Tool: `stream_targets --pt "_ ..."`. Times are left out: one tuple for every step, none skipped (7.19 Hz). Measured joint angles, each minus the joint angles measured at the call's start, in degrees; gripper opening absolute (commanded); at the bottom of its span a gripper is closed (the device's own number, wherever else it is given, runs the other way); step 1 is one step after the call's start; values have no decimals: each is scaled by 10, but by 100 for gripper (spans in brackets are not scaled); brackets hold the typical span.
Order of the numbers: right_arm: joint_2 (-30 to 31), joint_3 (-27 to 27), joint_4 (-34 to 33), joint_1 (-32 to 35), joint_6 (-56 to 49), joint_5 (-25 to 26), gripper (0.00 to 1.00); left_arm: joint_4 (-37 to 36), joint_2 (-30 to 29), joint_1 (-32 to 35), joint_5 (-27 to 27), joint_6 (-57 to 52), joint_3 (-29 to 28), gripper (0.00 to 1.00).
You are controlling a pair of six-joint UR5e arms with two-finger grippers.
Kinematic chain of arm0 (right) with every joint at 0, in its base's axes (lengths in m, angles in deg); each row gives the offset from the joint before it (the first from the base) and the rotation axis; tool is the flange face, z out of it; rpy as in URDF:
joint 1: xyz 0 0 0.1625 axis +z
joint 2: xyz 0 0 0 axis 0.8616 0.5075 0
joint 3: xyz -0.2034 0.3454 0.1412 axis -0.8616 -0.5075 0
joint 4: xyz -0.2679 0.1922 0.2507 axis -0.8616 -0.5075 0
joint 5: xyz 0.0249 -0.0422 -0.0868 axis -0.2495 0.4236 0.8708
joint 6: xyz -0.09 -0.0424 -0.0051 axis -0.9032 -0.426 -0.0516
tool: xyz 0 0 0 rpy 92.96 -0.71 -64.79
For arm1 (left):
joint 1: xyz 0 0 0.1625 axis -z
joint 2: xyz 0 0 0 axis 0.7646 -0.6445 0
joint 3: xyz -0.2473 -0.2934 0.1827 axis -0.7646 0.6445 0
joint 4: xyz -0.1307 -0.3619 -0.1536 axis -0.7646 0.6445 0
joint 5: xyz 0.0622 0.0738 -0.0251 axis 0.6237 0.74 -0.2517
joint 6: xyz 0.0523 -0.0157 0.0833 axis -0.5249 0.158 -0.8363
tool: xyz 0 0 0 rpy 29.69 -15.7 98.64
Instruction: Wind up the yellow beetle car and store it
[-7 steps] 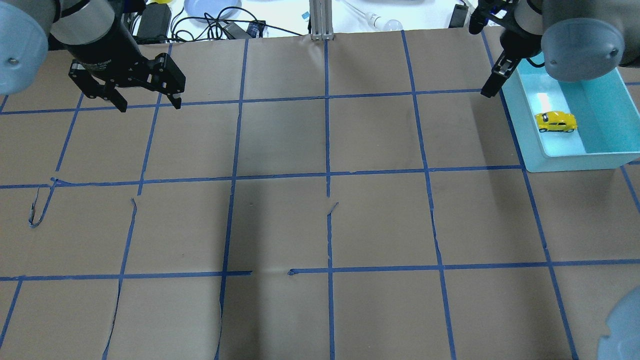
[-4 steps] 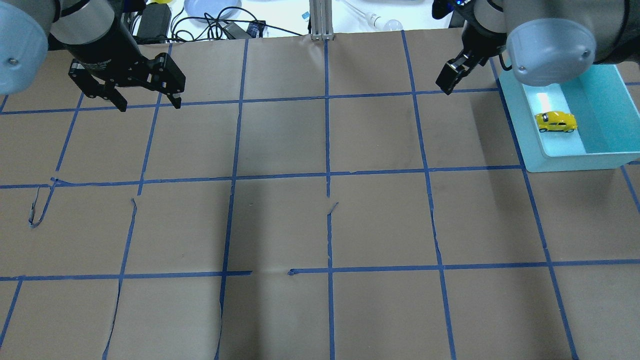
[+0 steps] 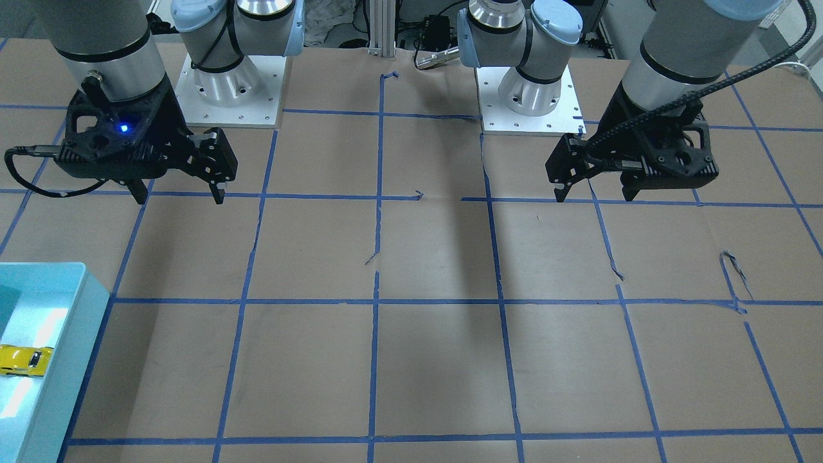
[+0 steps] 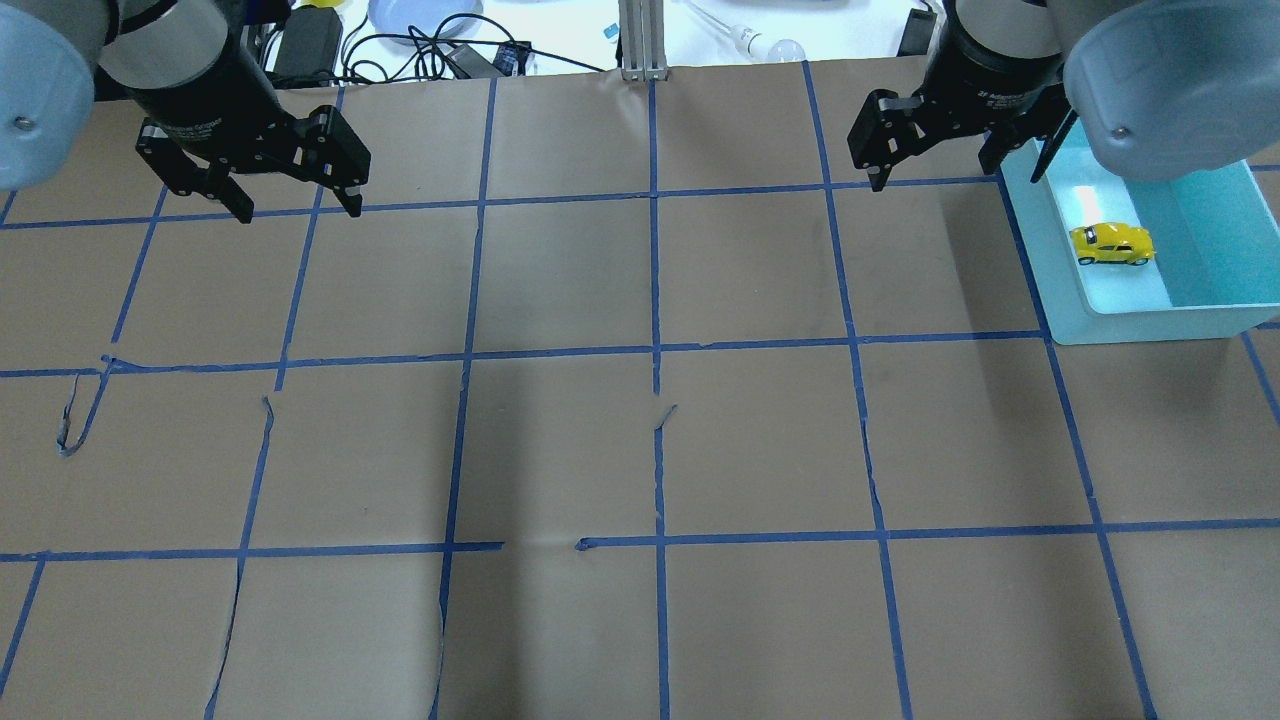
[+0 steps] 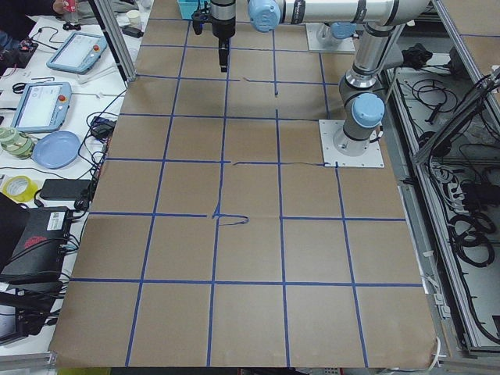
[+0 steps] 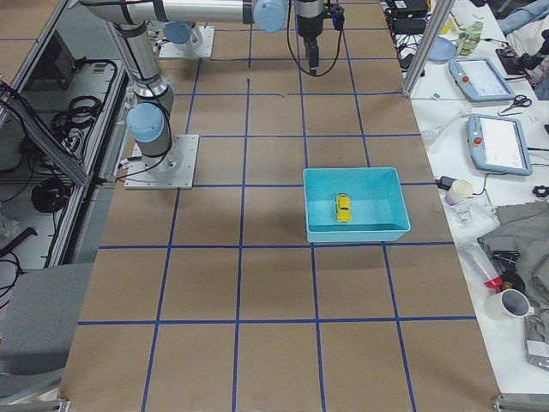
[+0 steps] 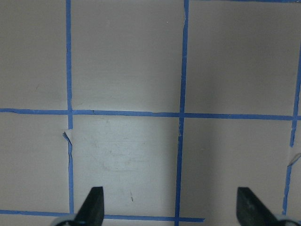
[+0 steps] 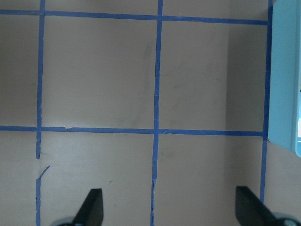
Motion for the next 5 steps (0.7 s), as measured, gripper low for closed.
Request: stream_targets --pt "-1 -14 15 -1 11 2 100 0 0 0 0 0 0 100" --pt "-6 -34 39 -3 12 3 100 0 0 0 0 0 0 100" --pt "-9 -45 58 -4 11 1 100 0 0 0 0 0 0 100" --pt "-11 -49 67 -5 11 -1 100 0 0 1 1 0 1 100" --pt "-11 -51 72 -5 10 -1 100 0 0 1 1 -1 1 100"
